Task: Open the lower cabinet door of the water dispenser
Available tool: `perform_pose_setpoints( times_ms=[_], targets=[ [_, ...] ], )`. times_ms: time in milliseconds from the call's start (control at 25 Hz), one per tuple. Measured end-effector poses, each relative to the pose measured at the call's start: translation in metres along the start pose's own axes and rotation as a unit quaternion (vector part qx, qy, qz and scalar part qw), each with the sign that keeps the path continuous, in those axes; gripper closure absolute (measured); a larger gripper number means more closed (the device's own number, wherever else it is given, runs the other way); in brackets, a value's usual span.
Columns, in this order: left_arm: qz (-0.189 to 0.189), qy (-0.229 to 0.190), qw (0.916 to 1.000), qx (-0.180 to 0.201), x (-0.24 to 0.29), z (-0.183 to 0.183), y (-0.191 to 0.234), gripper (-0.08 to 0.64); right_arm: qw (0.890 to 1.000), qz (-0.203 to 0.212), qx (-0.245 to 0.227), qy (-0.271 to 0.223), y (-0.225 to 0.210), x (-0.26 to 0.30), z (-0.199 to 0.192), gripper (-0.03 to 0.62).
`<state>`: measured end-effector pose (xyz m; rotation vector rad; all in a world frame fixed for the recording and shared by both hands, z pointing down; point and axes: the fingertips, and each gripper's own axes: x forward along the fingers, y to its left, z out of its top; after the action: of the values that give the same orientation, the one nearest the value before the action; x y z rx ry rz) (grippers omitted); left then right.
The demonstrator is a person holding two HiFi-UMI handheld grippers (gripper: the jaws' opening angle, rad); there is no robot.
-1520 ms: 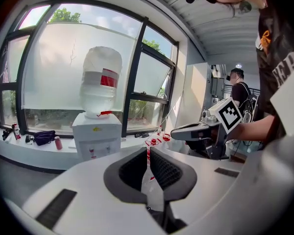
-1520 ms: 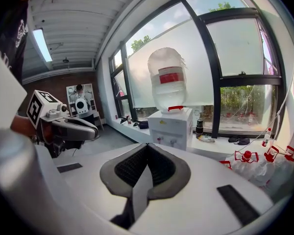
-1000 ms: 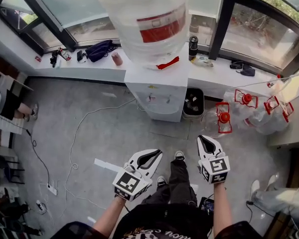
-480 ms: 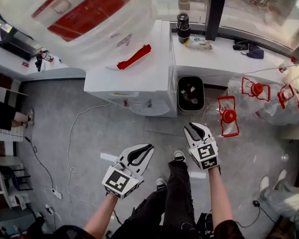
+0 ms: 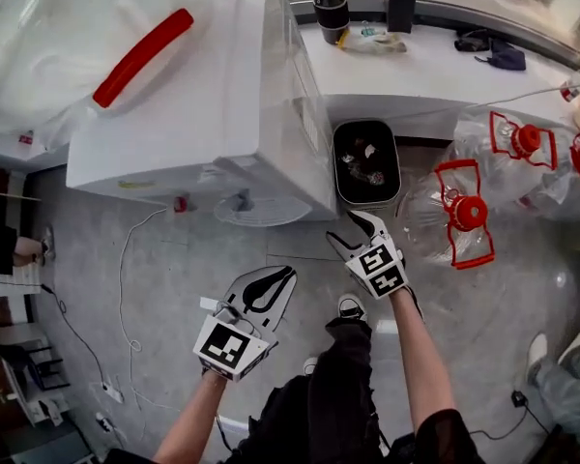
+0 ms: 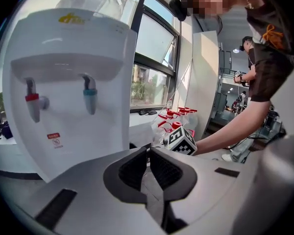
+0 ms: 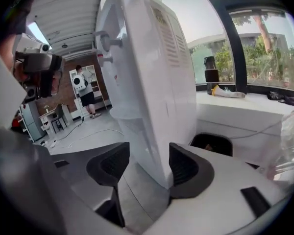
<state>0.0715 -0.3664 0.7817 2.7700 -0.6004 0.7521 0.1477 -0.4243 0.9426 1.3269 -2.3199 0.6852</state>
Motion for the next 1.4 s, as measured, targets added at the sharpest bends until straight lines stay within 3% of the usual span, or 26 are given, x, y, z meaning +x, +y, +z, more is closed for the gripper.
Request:
perform_pose_setpoints(
  times_ms=[200,480,600,800,1200,1400],
  targets=[
    [-0.007,-0.005,0.9999,-0.006,0.033,-0.030,0.013,0.540,0.999,0.003,-0.042,0.011,-0.011,0.052,-0.020,0.336],
    [0.005,0.001,1.0000,-0.004,0.038,-0.055,0.031,0.540,0.996,-0.015,-0.086,0.025,-0.022,0.086,-0.016,0.320],
    [0.008,0.005,0.9999,-0.011,0.030,-0.062,0.037,0.540,0.997,-0.027,-0.065,0.033,-0.021,0.087,-0.016,0.347],
    [0.021,0.003,0.9994,-0.029,0.021,-0.064,0.039,0.540,0.998,-0.042,-0.028,0.037,-0.013,0.084,-0.018,0.339],
    [0.031,0.025,0.9987,-0.030,-0.045,-0.083,0.018,0.540,0.994,0.018,-0.066,0.084,0.058,0.043,-0.069,0.399],
    [0.062,0.020,0.9965,-0.052,-0.086,-0.097,0.013,0.540,0.985,0.065,-0.097,0.125,0.119,0.040,-0.085,0.403]
  ],
)
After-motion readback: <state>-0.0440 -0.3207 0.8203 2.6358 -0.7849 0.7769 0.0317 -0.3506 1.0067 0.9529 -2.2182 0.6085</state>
